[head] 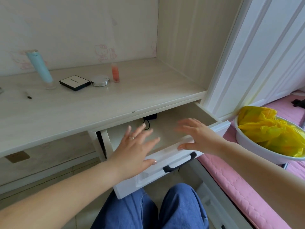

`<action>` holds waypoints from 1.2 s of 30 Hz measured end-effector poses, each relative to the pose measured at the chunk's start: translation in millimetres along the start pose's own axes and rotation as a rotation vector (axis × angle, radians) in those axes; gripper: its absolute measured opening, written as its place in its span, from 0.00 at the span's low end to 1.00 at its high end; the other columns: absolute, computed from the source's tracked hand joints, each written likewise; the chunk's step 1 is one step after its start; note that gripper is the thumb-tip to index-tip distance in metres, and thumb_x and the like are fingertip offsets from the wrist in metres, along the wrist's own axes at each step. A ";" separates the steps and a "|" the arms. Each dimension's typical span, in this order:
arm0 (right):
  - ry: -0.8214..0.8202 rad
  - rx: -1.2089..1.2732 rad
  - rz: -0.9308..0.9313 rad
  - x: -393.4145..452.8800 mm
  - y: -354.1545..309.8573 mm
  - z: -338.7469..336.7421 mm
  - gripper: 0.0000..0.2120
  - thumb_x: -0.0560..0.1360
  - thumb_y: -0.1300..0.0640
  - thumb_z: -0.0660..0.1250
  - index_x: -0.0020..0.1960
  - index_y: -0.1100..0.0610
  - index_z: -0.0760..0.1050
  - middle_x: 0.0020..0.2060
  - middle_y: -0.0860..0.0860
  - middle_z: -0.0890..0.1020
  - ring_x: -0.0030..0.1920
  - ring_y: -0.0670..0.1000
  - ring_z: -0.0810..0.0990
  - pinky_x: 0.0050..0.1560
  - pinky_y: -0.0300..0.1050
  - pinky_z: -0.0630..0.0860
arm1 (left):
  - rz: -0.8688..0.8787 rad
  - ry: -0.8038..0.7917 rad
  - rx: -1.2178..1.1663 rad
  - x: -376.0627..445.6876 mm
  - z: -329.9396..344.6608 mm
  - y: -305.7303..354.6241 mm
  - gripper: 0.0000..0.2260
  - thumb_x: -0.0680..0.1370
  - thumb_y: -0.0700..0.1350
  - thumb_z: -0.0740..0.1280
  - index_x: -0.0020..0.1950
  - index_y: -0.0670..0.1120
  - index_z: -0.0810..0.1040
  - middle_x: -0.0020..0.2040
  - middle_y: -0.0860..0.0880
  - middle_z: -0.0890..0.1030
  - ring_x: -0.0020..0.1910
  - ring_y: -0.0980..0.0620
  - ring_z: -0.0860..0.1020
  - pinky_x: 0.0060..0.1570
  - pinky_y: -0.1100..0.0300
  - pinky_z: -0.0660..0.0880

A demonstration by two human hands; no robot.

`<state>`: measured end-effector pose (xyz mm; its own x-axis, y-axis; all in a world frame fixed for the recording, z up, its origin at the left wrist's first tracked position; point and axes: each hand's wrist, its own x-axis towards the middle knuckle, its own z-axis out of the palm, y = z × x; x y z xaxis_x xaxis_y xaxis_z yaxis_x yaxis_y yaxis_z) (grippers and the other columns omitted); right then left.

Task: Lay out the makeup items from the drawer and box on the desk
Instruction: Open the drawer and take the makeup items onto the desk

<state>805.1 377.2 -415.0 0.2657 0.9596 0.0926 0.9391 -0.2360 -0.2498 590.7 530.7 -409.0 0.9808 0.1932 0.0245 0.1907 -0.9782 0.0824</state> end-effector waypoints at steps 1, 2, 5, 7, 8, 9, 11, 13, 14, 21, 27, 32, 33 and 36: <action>0.044 -0.041 -0.007 7.3 -0.7 1.4 0.34 0.68 0.41 0.71 0.71 0.48 0.66 0.71 0.51 0.66 0.72 0.52 0.62 0.72 0.48 0.58 | -0.043 0.032 0.062 2.2 -1.8 -5.6 0.35 0.77 0.63 0.57 0.78 0.54 0.45 0.79 0.50 0.45 0.76 0.49 0.36 0.70 0.46 0.30; 0.079 -0.077 -0.016 14.3 -1.7 2.8 0.37 0.68 0.40 0.70 0.73 0.48 0.62 0.74 0.51 0.62 0.74 0.53 0.57 0.73 0.49 0.54 | -0.087 0.057 0.110 5.2 -4.3 -10.9 0.38 0.76 0.65 0.56 0.77 0.52 0.40 0.79 0.49 0.43 0.76 0.48 0.35 0.70 0.44 0.30; 0.118 -0.158 -0.016 39.7 -3.2 4.4 0.43 0.68 0.36 0.67 0.76 0.49 0.53 0.77 0.52 0.53 0.77 0.53 0.48 0.75 0.52 0.47 | -0.208 0.083 0.187 16.5 -10.6 -31.6 0.45 0.73 0.70 0.55 0.77 0.47 0.37 0.79 0.47 0.41 0.76 0.46 0.35 0.72 0.41 0.34; 0.094 -0.206 0.010 57.6 -4.2 2.1 0.45 0.68 0.33 0.65 0.77 0.49 0.48 0.77 0.52 0.49 0.77 0.52 0.44 0.76 0.54 0.44 | -0.257 0.074 0.214 25.0 -14.3 -44.9 0.47 0.72 0.71 0.55 0.77 0.45 0.36 0.79 0.45 0.41 0.76 0.45 0.36 0.73 0.42 0.35; 0.081 -0.228 0.021 67.4 -4.1 1.2 0.46 0.68 0.32 0.63 0.77 0.48 0.46 0.77 0.51 0.48 0.77 0.52 0.42 0.76 0.55 0.43 | -0.271 0.072 0.219 29.0 -16.1 -51.0 0.48 0.71 0.71 0.55 0.77 0.45 0.36 0.79 0.45 0.41 0.77 0.45 0.37 0.72 0.43 0.36; 0.070 -0.247 0.032 75.2 -3.8 0.3 0.47 0.68 0.31 0.62 0.77 0.48 0.45 0.77 0.51 0.47 0.77 0.51 0.42 0.75 0.55 0.42 | -0.277 0.068 0.216 32.6 -17.8 -54.9 0.48 0.72 0.71 0.56 0.77 0.44 0.36 0.79 0.44 0.41 0.77 0.45 0.38 0.73 0.44 0.36; 0.063 -0.273 0.046 90.6 -2.5 0.1 0.47 0.67 0.30 0.62 0.77 0.49 0.45 0.77 0.51 0.49 0.77 0.51 0.43 0.75 0.57 0.41 | -0.277 0.059 0.205 40.0 -21.2 -62.6 0.48 0.72 0.70 0.58 0.77 0.44 0.37 0.79 0.44 0.43 0.77 0.45 0.40 0.74 0.46 0.39; 0.068 -0.275 0.052 103.1 -0.9 0.2 0.47 0.67 0.30 0.62 0.77 0.49 0.48 0.77 0.51 0.52 0.77 0.51 0.45 0.74 0.58 0.41 | -0.268 0.040 0.203 46.4 -25.0 -70.9 0.46 0.73 0.68 0.60 0.77 0.44 0.40 0.79 0.43 0.45 0.77 0.44 0.42 0.75 0.47 0.42; 0.071 -0.274 0.049 107.9 -0.8 -0.1 0.46 0.67 0.31 0.63 0.77 0.49 0.49 0.77 0.51 0.53 0.77 0.51 0.46 0.74 0.58 0.41 | -0.258 0.029 0.207 49.6 -26.9 -75.2 0.45 0.73 0.67 0.60 0.77 0.44 0.42 0.79 0.43 0.46 0.77 0.44 0.43 0.76 0.47 0.43; 0.108 -0.267 -0.072 133.1 4.5 -5.3 0.43 0.68 0.34 0.66 0.76 0.50 0.55 0.75 0.52 0.59 0.76 0.52 0.53 0.75 0.55 0.46 | -0.232 -0.015 0.182 65.8 -37.0 -98.1 0.45 0.72 0.64 0.64 0.78 0.47 0.44 0.79 0.44 0.45 0.77 0.45 0.42 0.76 0.49 0.42; 0.204 -0.266 -0.080 135.5 10.7 -1.3 0.40 0.68 0.37 0.67 0.74 0.51 0.60 0.74 0.53 0.64 0.74 0.54 0.61 0.73 0.53 0.55 | -0.254 0.033 0.131 68.5 -30.7 -104.4 0.42 0.74 0.62 0.63 0.77 0.50 0.41 0.79 0.47 0.41 0.78 0.48 0.43 0.76 0.48 0.44; 0.320 -0.203 -0.096 135.4 9.8 17.8 0.32 0.71 0.44 0.68 0.70 0.56 0.65 0.71 0.57 0.68 0.72 0.56 0.65 0.70 0.56 0.60 | -0.256 0.148 0.181 67.6 -17.2 -107.8 0.40 0.67 0.56 0.74 0.74 0.46 0.62 0.75 0.41 0.63 0.74 0.41 0.62 0.70 0.43 0.58; 0.310 -0.180 -0.102 136.4 9.9 21.2 0.31 0.71 0.48 0.69 0.70 0.57 0.65 0.70 0.58 0.69 0.72 0.57 0.66 0.70 0.56 0.60 | -0.277 0.145 0.191 66.4 -12.7 -107.9 0.40 0.66 0.55 0.75 0.73 0.45 0.63 0.74 0.41 0.65 0.73 0.40 0.64 0.69 0.43 0.59; 0.274 -0.158 -0.102 137.1 9.8 26.2 0.31 0.68 0.60 0.74 0.68 0.58 0.67 0.69 0.60 0.70 0.71 0.59 0.67 0.69 0.57 0.61 | -0.331 0.081 0.218 65.2 -9.5 -101.4 0.39 0.66 0.51 0.75 0.73 0.44 0.63 0.73 0.39 0.65 0.72 0.40 0.65 0.70 0.42 0.61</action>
<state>845.0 510.4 -430.0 0.1976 0.9076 0.3705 0.9803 -0.1827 -0.0753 634.9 643.3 -406.3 0.8602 0.4977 0.1111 0.5085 -0.8535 -0.1141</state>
